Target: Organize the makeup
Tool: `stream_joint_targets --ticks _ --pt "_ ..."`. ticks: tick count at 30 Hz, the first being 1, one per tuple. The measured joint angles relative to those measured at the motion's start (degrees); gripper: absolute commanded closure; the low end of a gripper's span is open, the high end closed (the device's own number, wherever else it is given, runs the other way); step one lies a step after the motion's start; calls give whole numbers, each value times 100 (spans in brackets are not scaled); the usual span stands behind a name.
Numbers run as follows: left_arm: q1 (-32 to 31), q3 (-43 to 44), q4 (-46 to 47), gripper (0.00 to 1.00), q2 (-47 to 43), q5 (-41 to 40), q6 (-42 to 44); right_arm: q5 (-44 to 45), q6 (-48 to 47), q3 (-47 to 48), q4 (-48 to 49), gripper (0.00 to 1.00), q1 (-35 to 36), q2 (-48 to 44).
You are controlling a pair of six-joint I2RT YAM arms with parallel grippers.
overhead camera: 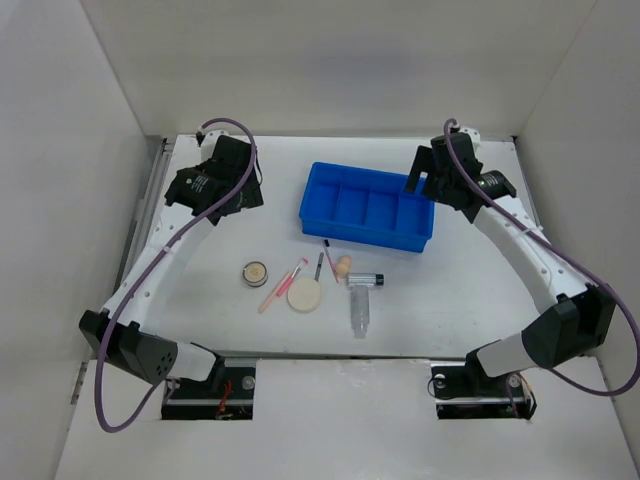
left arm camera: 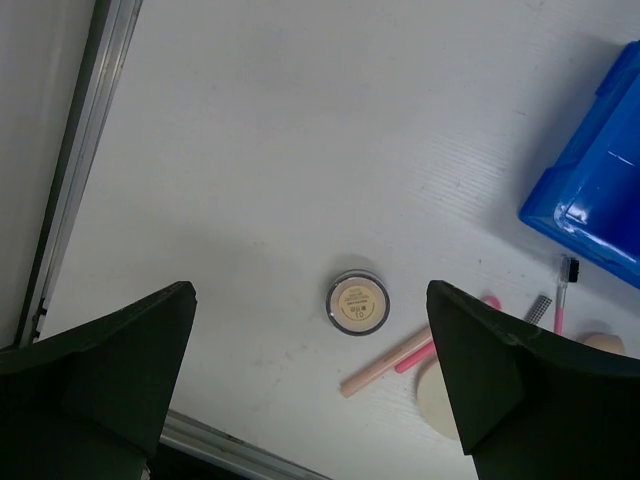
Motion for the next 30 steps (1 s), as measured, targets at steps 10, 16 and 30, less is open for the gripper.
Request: stream_joint_targets --ticks 10,16,30 --pt "0 7 50 0 -15 282 323 278 90 -7 -42 0 76 9" --pt "0 -81 166 0 -229 323 420 632 369 339 -157 3 573 448" --pt "0 -278 -39 0 -330 179 400 -713 831 -1790 573 20 2898 -205"
